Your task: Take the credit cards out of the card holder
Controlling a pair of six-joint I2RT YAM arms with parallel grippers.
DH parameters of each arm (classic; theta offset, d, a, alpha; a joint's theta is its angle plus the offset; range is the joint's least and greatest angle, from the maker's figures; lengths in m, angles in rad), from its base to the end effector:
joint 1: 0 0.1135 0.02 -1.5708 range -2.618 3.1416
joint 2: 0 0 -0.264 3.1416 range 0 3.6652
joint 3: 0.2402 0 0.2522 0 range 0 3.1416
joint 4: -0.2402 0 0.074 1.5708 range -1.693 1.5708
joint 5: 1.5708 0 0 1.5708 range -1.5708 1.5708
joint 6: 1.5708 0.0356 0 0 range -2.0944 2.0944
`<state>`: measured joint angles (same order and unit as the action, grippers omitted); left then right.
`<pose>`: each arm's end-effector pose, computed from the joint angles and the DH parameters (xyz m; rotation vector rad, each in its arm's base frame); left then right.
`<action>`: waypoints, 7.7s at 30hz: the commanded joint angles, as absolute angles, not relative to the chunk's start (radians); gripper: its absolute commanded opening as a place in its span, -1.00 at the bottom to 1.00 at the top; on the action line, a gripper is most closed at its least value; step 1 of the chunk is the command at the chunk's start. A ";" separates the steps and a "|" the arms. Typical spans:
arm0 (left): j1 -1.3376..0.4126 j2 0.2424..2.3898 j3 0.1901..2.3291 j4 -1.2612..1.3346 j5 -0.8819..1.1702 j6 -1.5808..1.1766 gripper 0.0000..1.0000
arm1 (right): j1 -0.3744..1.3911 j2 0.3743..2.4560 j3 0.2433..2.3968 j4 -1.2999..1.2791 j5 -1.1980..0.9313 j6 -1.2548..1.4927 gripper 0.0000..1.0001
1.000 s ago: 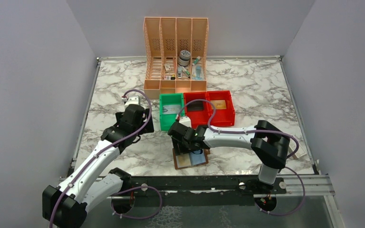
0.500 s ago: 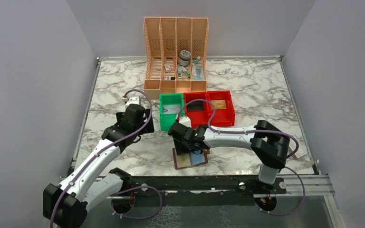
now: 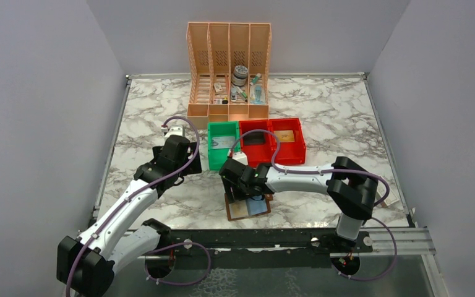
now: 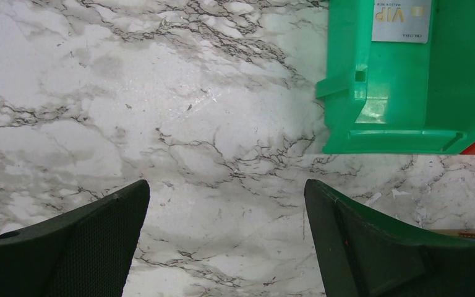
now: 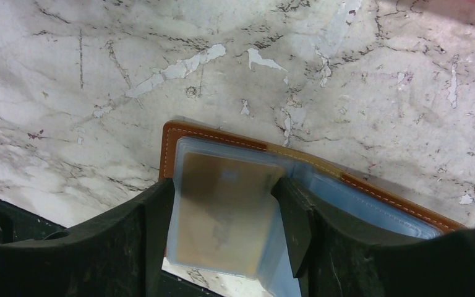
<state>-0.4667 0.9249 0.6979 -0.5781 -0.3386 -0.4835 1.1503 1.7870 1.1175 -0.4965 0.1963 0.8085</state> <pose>0.1731 -0.0740 0.2501 -0.1787 2.3128 -0.0745 0.1487 0.3156 0.1663 -0.4111 2.7075 0.3161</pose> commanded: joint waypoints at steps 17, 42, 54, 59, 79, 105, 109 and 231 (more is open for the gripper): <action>-0.464 0.935 0.721 -0.569 -0.318 -0.477 0.98 | 1.147 1.803 1.102 -0.484 0.206 0.839 0.04; -0.463 0.939 0.720 -0.568 -0.299 -0.485 0.99 | 1.063 1.695 0.968 -0.337 0.063 0.840 0.24; -0.463 0.928 0.721 -0.567 -0.306 -0.483 0.99 | 1.066 1.608 0.993 -0.361 0.078 0.790 0.42; -0.463 0.920 0.721 -0.568 -0.320 -0.485 0.99 | 1.068 1.626 1.020 -0.407 0.093 0.793 0.43; -0.463 0.931 0.724 -0.569 -0.322 -0.481 0.99 | 1.116 1.743 1.000 -0.385 0.122 0.871 0.20; -0.464 0.898 0.720 -0.566 -0.333 -0.492 0.98 | 1.098 1.610 0.980 -0.317 0.102 0.794 0.43; -0.463 0.875 0.719 -0.567 -0.347 -0.493 0.98 | 1.111 1.612 1.037 -0.406 0.182 0.797 0.42; -0.463 0.910 0.639 -0.456 0.013 -0.683 0.93 | 1.088 1.785 0.940 -0.281 0.044 0.826 0.14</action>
